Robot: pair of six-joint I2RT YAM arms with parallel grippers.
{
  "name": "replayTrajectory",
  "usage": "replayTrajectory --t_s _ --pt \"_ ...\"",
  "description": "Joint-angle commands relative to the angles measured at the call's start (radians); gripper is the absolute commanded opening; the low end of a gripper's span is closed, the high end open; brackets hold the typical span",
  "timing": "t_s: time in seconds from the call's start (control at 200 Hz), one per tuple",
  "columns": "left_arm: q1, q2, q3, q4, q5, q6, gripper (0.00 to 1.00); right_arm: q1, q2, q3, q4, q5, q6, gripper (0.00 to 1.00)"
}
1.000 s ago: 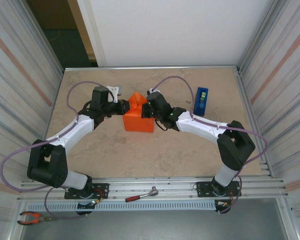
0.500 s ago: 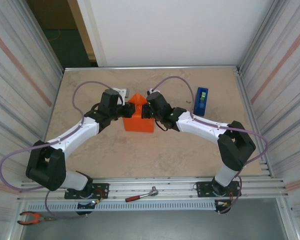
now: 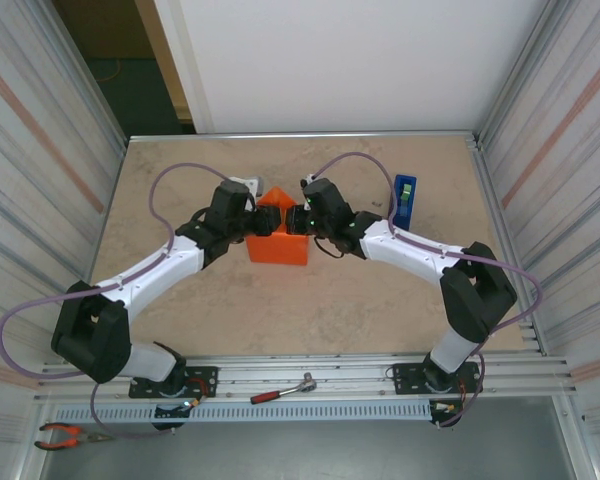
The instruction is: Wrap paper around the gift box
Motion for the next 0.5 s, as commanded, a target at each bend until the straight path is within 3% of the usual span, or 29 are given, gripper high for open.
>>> replayTrajectory --t_s 0.0,0.496 --pt "-0.021 0.023 -0.047 -0.085 -0.027 -0.004 0.39 -0.015 -0.018 -0.038 -0.049 -0.148 0.058 0.0" --pt "-0.06 0.1 -0.103 -0.074 -0.221 0.099 0.4 -0.049 0.004 -0.053 0.054 -0.253 0.151 0.0"
